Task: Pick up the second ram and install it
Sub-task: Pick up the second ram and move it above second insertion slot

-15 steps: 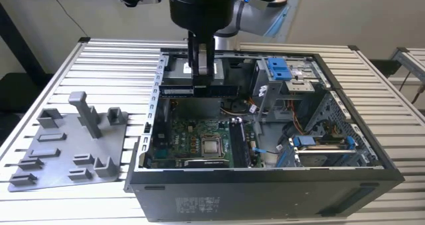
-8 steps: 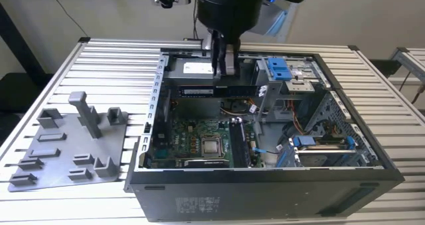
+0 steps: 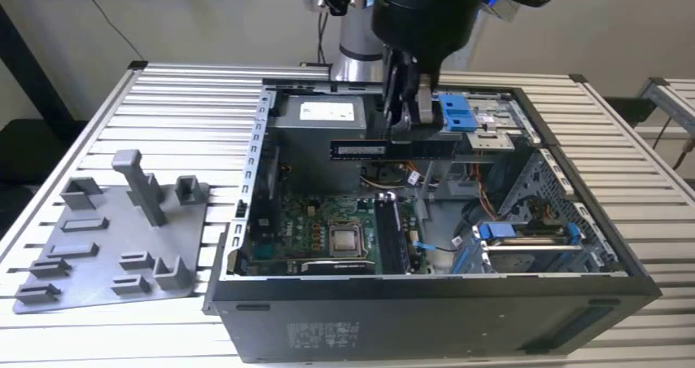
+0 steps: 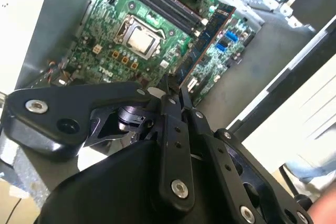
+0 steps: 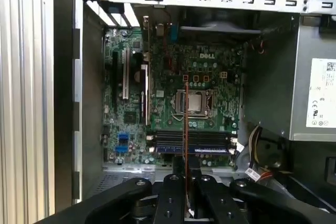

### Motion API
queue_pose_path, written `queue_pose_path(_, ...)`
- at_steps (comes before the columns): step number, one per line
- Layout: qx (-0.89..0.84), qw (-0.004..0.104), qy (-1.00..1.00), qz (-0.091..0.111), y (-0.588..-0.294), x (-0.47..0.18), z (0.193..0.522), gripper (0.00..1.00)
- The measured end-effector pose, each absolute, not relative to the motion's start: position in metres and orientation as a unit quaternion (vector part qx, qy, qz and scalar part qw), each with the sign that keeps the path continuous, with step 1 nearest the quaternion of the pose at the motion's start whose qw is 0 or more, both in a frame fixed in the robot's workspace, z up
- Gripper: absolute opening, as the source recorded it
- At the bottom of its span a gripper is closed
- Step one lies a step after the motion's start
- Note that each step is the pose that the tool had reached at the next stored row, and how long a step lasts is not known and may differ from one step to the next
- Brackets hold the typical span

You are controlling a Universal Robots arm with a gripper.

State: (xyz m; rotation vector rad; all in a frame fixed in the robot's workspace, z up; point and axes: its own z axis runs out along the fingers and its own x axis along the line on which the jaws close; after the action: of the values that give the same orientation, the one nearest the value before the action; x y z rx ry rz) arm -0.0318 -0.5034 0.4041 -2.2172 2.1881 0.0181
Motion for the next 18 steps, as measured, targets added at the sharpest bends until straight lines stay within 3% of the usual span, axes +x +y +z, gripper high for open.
queue_pose_path(18,-0.709,0.013,0.705,0.006,-0.503,0.009,0.404,0.14)
